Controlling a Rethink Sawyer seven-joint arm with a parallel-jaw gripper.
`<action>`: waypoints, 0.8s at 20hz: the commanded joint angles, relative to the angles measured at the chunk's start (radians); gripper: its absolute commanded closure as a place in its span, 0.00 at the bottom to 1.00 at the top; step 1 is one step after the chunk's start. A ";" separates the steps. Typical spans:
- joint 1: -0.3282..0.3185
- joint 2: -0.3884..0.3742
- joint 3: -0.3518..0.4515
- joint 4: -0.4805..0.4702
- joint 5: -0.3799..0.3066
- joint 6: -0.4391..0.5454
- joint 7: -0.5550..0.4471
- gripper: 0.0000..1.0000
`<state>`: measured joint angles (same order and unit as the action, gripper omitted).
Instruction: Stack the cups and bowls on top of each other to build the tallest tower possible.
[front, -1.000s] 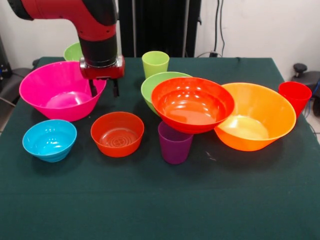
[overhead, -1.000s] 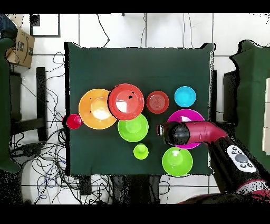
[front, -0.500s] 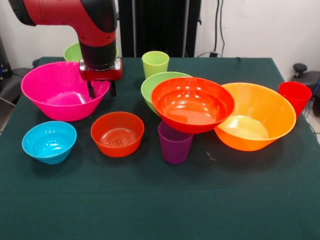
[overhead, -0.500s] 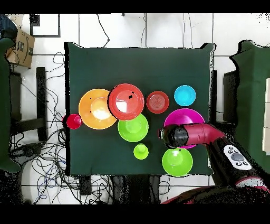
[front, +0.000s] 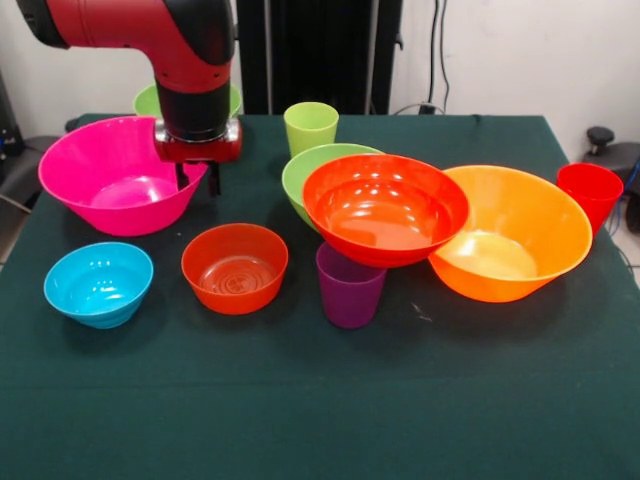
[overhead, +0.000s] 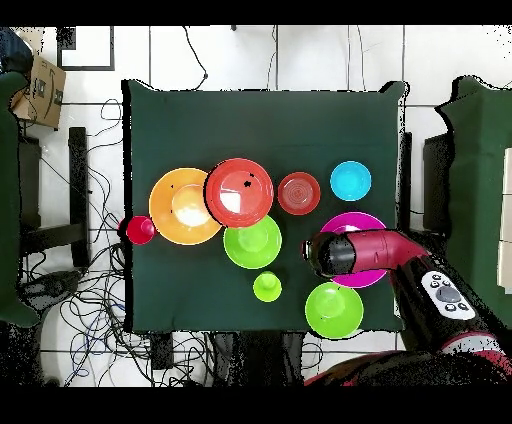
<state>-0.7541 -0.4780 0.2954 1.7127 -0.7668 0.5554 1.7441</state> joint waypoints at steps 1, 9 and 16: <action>0.025 0.085 -0.043 -0.103 -0.102 -0.074 0.008 1.00; 0.028 0.088 -0.047 -0.108 -0.090 -0.064 -0.011 1.00; 0.016 0.091 -0.034 -0.099 -0.071 -0.063 -0.021 1.00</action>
<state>-0.7398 -0.4779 0.2672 1.6955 -0.7671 0.5552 1.7441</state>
